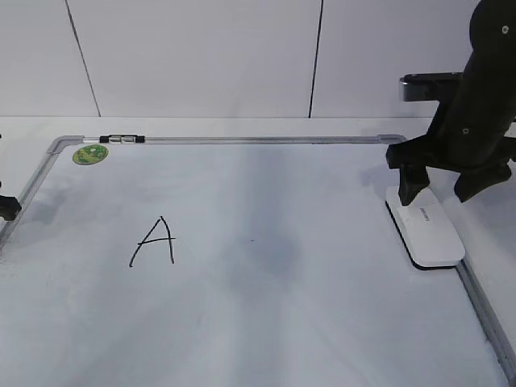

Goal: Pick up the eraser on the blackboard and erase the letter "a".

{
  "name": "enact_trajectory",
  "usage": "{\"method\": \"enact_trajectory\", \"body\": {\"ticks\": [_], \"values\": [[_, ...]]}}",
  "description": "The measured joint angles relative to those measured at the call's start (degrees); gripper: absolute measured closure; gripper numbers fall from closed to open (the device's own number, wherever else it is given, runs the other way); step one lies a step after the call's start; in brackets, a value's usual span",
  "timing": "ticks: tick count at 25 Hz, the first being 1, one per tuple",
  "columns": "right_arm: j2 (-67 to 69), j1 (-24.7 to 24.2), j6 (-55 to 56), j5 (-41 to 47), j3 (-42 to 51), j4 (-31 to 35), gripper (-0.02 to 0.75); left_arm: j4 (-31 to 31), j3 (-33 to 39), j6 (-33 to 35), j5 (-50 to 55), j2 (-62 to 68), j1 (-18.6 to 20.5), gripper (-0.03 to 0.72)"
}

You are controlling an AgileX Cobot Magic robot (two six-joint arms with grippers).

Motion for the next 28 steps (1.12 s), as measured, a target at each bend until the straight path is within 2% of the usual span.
{"method": "enact_trajectory", "body": {"ticks": [12, 14, 20, 22, 28], "values": [[-4.63, 0.00, -0.11, 0.13, 0.00, 0.00, 0.126, 0.26, 0.00, -0.04, 0.00, 0.00, 0.00, 0.652], [-4.85, 0.00, -0.11, 0.13, 0.00, 0.00, 0.129, 0.76, 0.00, 0.31, 0.00, 0.00, -0.10, 0.617], [-5.11, 0.00, -0.11, 0.13, 0.00, 0.00, 0.136, 2.48, 0.10, 0.79, 0.48, -0.78, -0.10, 0.374], [-5.60, 0.00, -0.11, 0.04, 0.00, 0.00, 0.137, 2.86, 0.48, 0.90, 1.12, -1.72, -0.10, 0.323], [-7.93, 0.00, -0.29, -0.38, 0.00, 0.00, 0.138, 2.99, 0.60, 1.00, 1.47, -8.20, -0.10, 0.268]]}}
